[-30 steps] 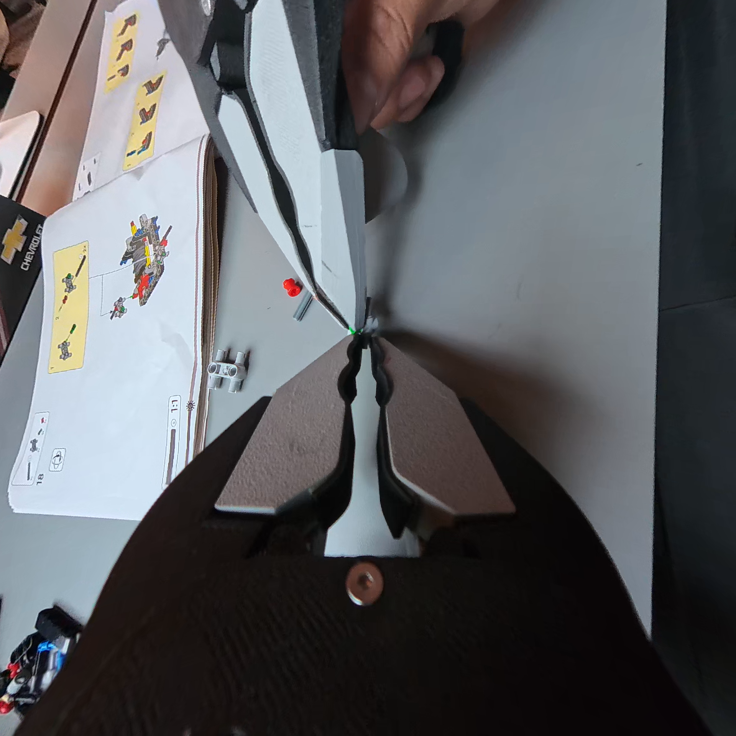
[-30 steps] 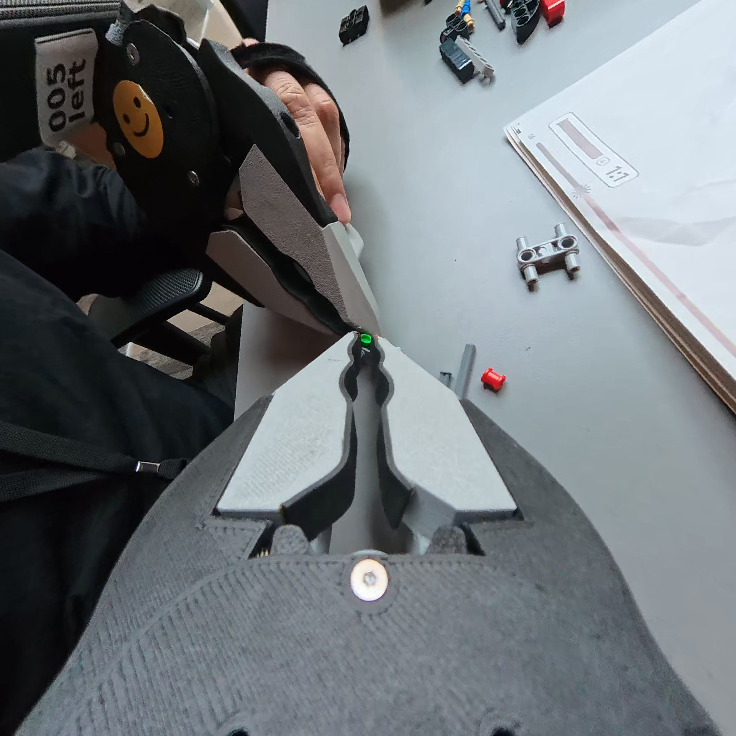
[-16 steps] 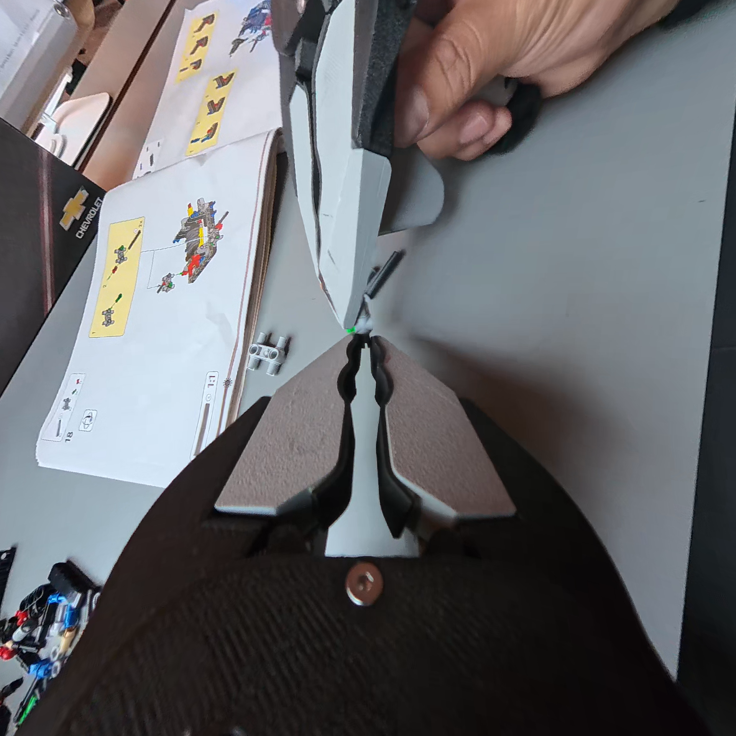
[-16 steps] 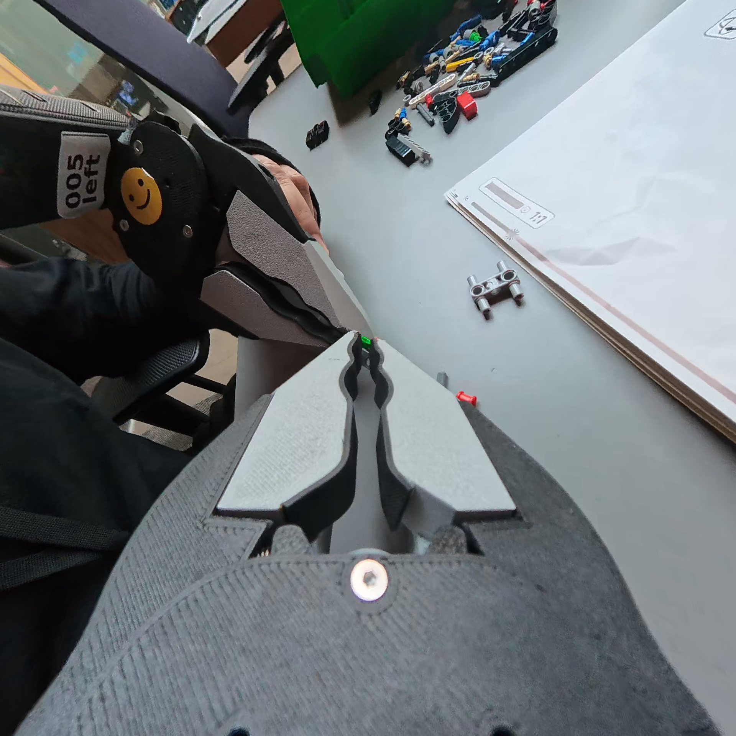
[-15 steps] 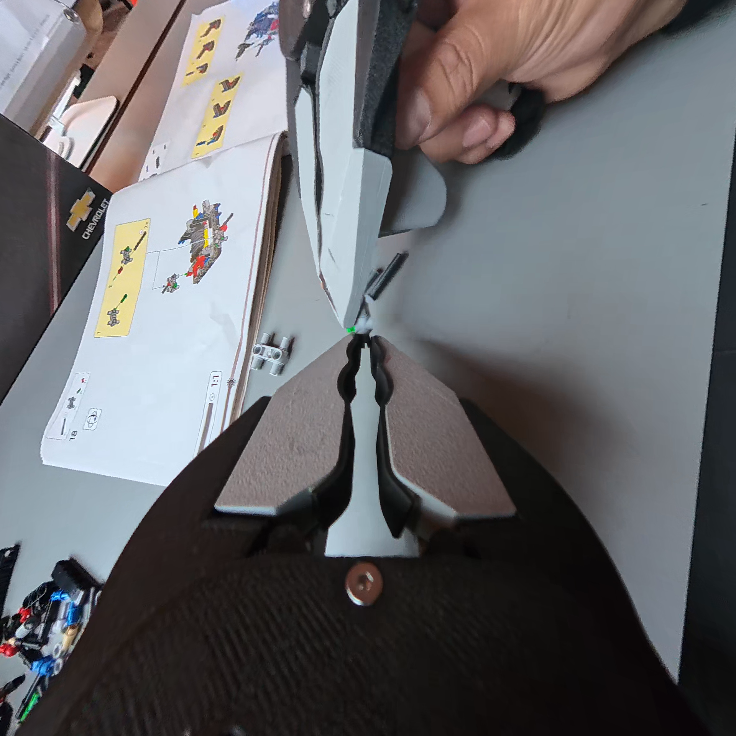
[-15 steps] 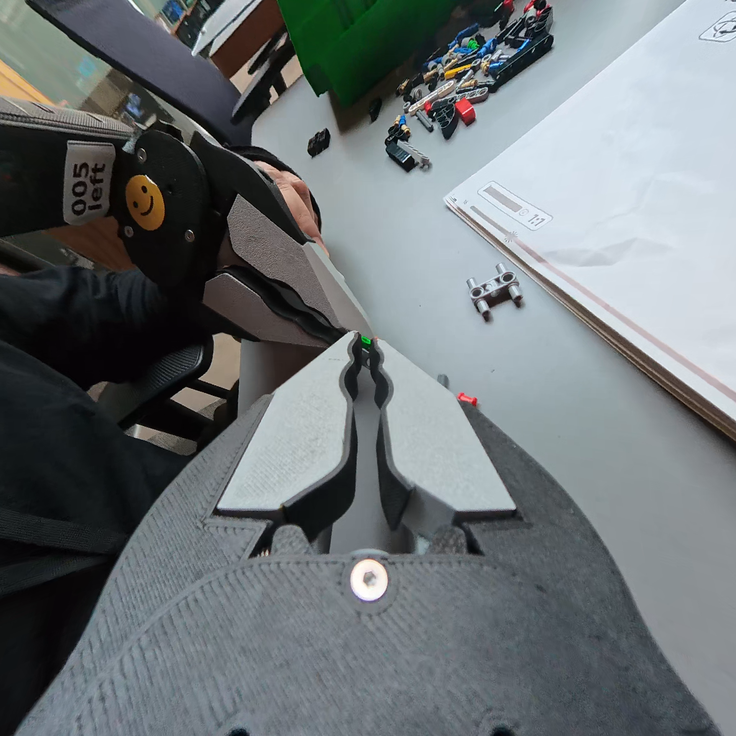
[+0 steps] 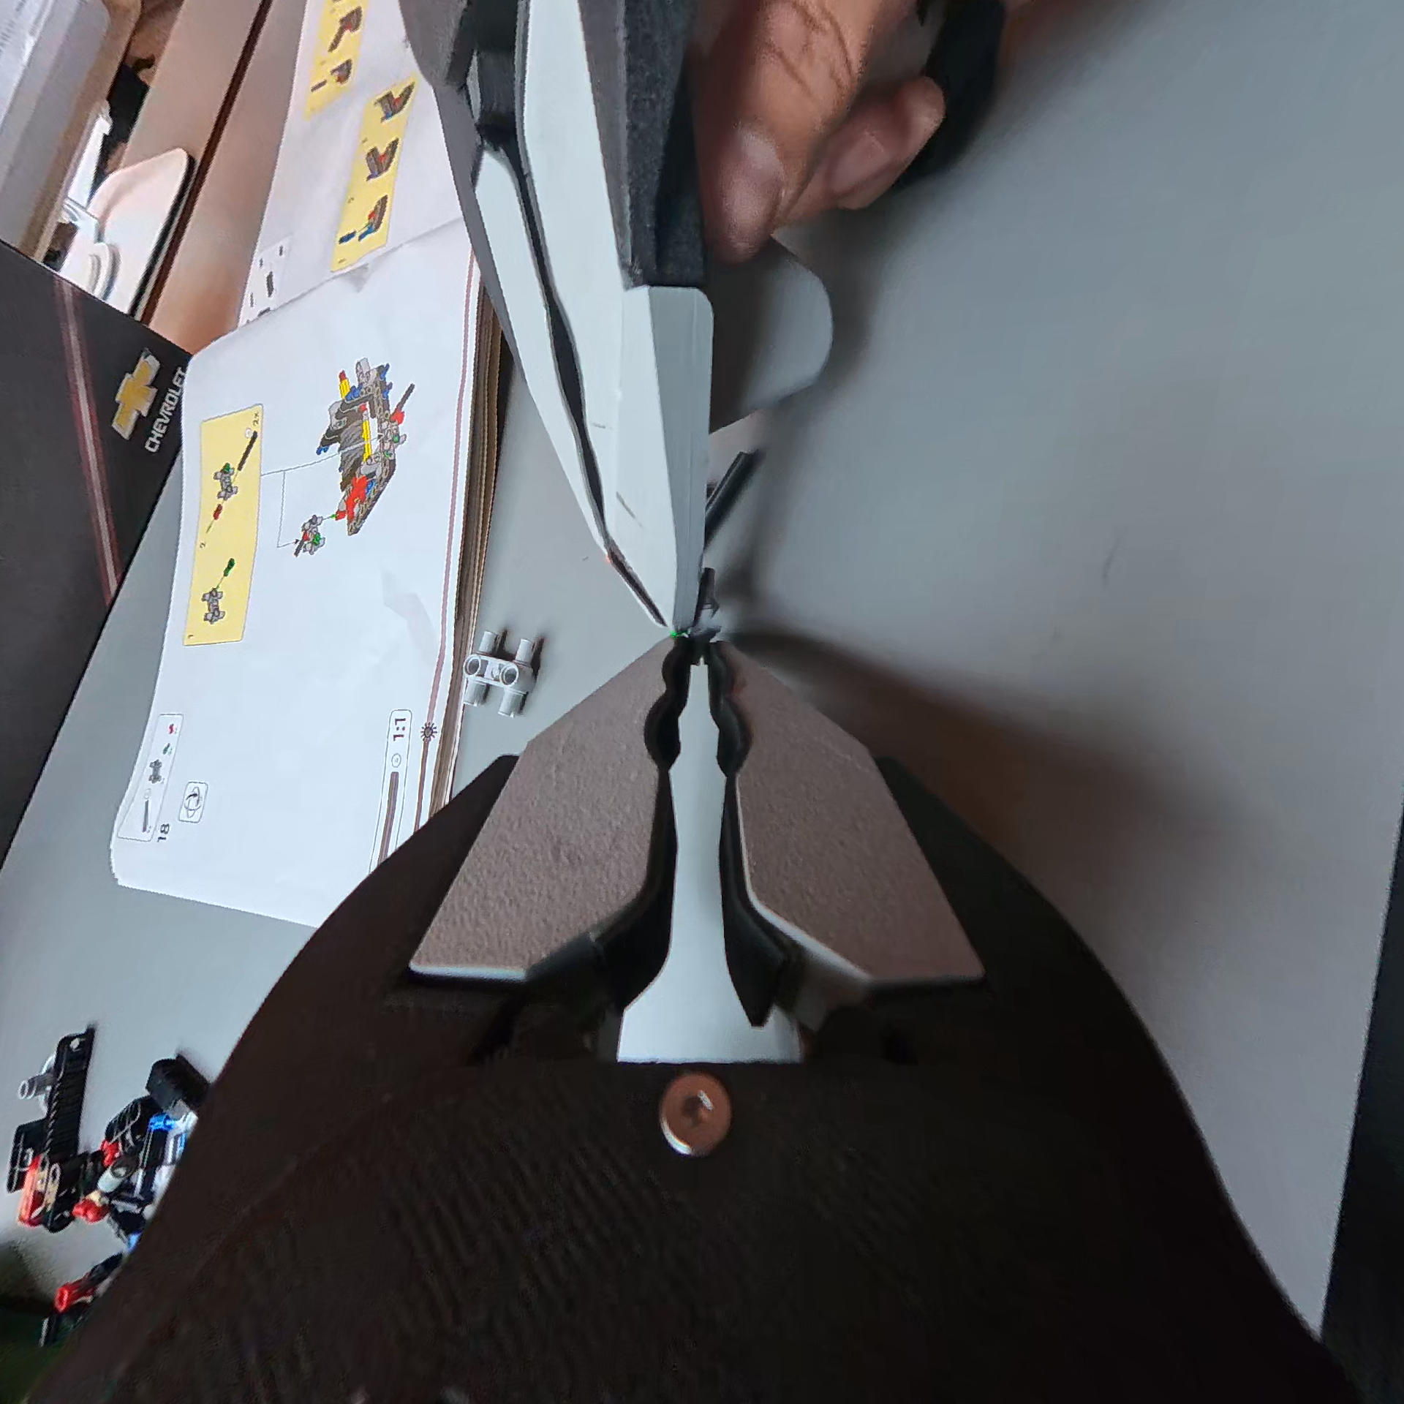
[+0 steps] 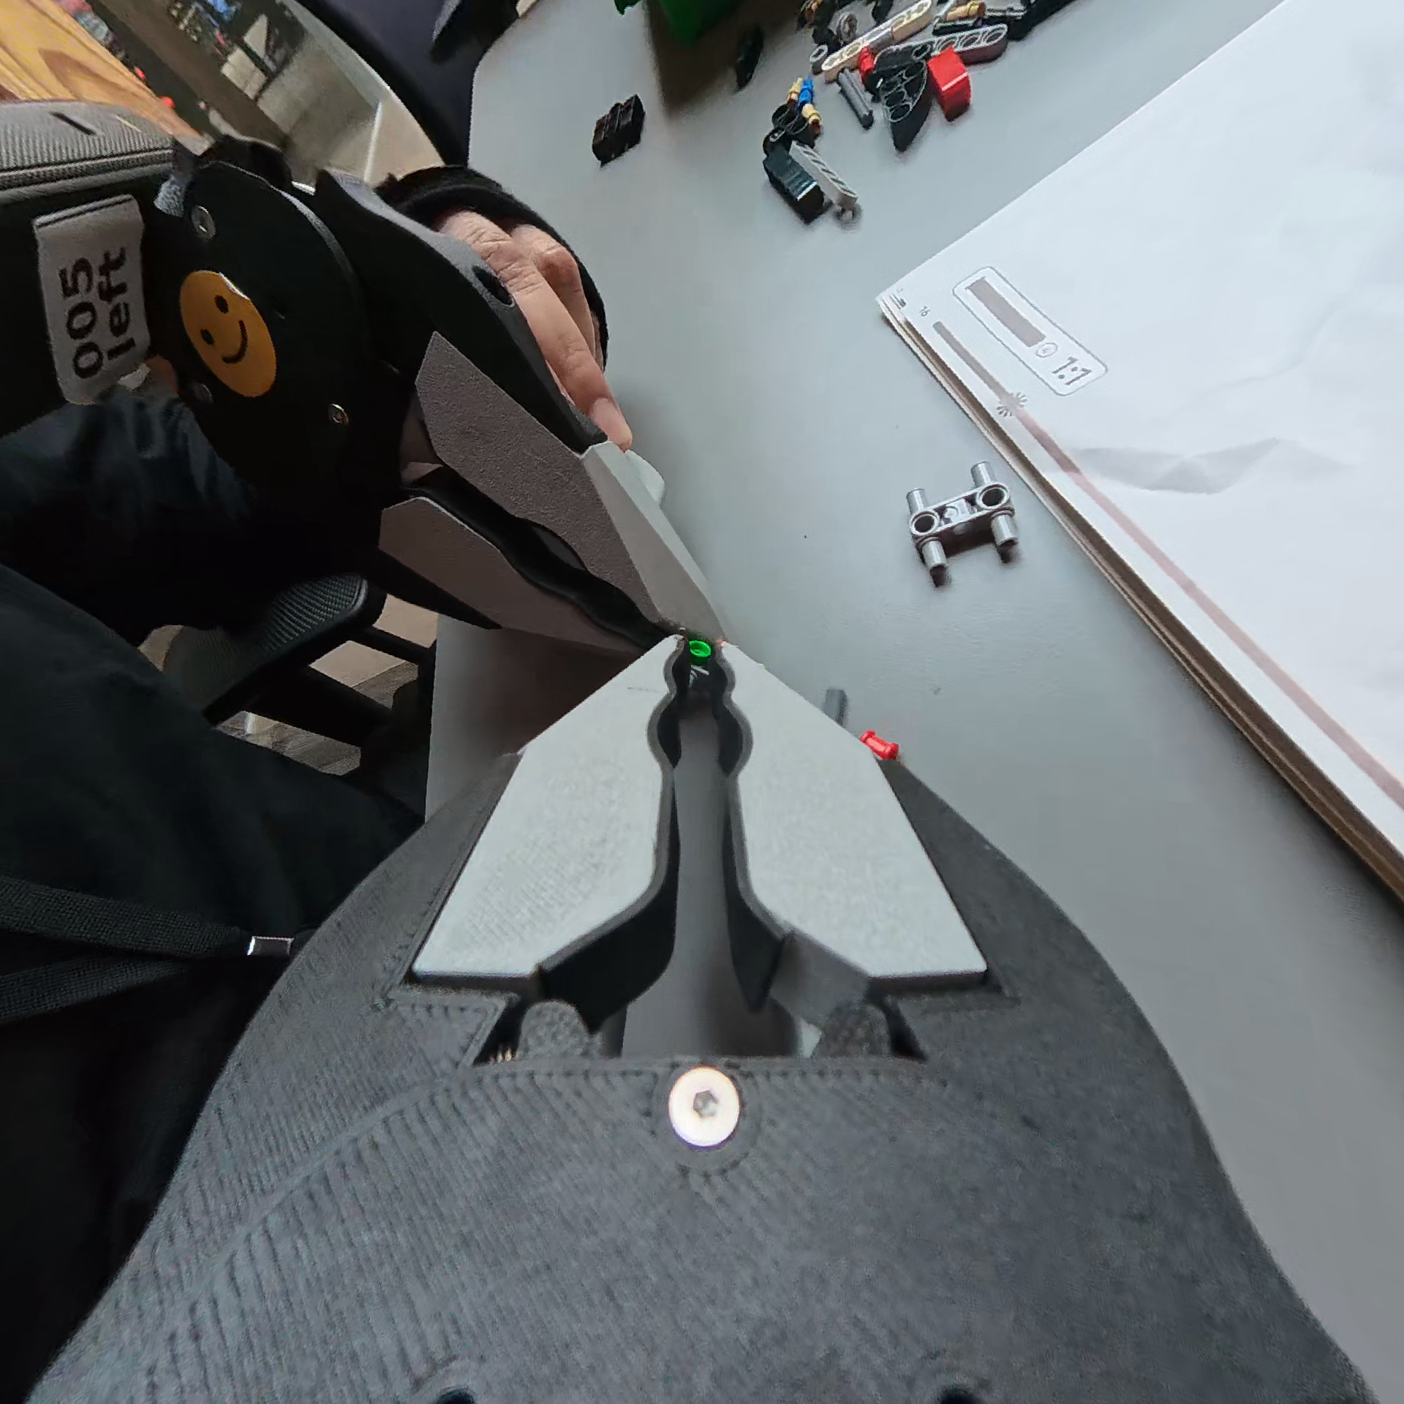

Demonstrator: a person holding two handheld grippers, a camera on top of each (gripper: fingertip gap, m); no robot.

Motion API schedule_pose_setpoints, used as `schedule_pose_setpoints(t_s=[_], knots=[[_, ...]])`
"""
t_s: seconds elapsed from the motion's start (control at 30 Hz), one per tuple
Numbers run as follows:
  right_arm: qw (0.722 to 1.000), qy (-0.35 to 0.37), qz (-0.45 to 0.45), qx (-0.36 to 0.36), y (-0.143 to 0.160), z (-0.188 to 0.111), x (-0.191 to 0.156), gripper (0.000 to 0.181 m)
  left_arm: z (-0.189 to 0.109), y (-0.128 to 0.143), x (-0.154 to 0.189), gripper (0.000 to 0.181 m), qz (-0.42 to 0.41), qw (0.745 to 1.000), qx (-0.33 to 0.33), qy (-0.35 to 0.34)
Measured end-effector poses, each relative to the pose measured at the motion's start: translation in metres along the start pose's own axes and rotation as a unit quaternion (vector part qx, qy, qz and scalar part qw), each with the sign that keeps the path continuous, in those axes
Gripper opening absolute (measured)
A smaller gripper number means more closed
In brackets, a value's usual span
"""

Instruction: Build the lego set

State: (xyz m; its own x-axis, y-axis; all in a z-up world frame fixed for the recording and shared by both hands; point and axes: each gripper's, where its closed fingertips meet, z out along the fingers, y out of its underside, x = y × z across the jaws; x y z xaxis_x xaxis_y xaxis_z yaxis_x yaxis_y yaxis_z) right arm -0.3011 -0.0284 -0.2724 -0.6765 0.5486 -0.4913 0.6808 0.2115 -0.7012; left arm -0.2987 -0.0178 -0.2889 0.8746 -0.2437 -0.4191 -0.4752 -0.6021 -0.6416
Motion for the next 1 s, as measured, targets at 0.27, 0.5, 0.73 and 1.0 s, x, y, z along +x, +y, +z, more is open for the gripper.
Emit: schedule_pose_setpoints(t_s=[0.27,0.5,0.73,1.0], knots=[[0.997,0.018,0.022,0.069,-0.017,-0.007,0.004,0.001,-0.005,-0.007,-0.011,0.003,-0.045,0.999,0.027,-0.014],[0.986,-0.008,0.070,0.153,-0.038,-0.021,0.013,0.000,0.001,-0.004,-0.011,0.003,-0.010,0.999,0.002,-0.039],[0.990,0.000,0.032,0.134,-0.035,-0.024,0.006,0.000,-0.001,-0.006,-0.007,0.003,-0.027,0.999,0.022,-0.010],[0.993,0.026,0.006,0.115,-0.028,-0.024,0.010,0.000,0.003,-0.001,-0.006,0.003,-0.025,1.000,0.005,-0.006]])
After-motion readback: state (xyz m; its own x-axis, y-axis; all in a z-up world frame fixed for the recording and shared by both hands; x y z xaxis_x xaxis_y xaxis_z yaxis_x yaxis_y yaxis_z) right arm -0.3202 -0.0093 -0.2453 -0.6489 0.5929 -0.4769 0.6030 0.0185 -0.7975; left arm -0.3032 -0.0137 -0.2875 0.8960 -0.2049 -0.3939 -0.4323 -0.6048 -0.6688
